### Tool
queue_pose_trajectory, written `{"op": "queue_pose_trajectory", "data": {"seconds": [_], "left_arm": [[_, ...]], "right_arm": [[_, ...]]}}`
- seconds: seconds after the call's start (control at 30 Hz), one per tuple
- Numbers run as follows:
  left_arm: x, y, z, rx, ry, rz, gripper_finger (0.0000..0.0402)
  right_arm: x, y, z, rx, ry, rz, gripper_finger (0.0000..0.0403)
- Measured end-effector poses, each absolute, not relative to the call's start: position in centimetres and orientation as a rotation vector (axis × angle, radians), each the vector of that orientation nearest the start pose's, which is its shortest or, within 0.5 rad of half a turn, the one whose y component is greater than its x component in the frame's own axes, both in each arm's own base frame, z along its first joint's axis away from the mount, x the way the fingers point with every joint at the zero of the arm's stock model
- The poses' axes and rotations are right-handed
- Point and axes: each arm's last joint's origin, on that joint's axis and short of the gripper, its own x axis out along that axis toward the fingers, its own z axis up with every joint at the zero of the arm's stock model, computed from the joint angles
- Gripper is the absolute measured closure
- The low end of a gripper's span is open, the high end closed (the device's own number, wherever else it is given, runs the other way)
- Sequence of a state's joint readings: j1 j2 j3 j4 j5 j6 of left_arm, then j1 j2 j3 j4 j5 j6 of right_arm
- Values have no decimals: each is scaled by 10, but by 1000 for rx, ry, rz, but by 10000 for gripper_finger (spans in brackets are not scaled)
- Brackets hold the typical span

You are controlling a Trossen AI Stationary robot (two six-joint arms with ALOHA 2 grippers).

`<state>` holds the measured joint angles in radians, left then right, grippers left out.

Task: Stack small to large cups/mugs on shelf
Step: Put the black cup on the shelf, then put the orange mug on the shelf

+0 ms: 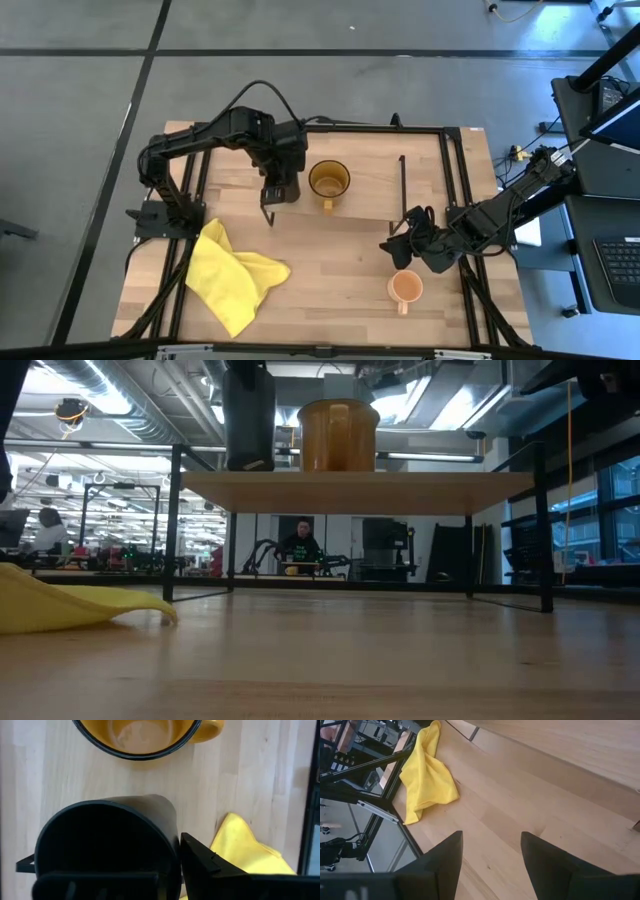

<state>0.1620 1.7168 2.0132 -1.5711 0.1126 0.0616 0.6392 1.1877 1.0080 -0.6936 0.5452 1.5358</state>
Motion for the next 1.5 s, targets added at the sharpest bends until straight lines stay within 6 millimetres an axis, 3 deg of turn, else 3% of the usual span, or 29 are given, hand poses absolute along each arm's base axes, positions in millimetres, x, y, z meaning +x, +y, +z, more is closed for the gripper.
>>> {"op": "queue_pose_trajectory", "data": {"seconds": [0.47, 1.03, 1.33, 1.5], "left_arm": [[300, 46, 401, -108, 1266, 31, 362], [299, 25, 404, -55, 1261, 19, 352], [267, 12, 431, -38, 1160, 44, 342], [233, -8, 455, -63, 1050, 63, 346]], "right_arm": [[193, 125, 290, 982, 634, -481, 201], [183, 114, 300, 1017, 635, -471, 201], [167, 101, 312, 973, 602, -451, 201], [143, 89, 330, 917, 770, -400, 201]]}}
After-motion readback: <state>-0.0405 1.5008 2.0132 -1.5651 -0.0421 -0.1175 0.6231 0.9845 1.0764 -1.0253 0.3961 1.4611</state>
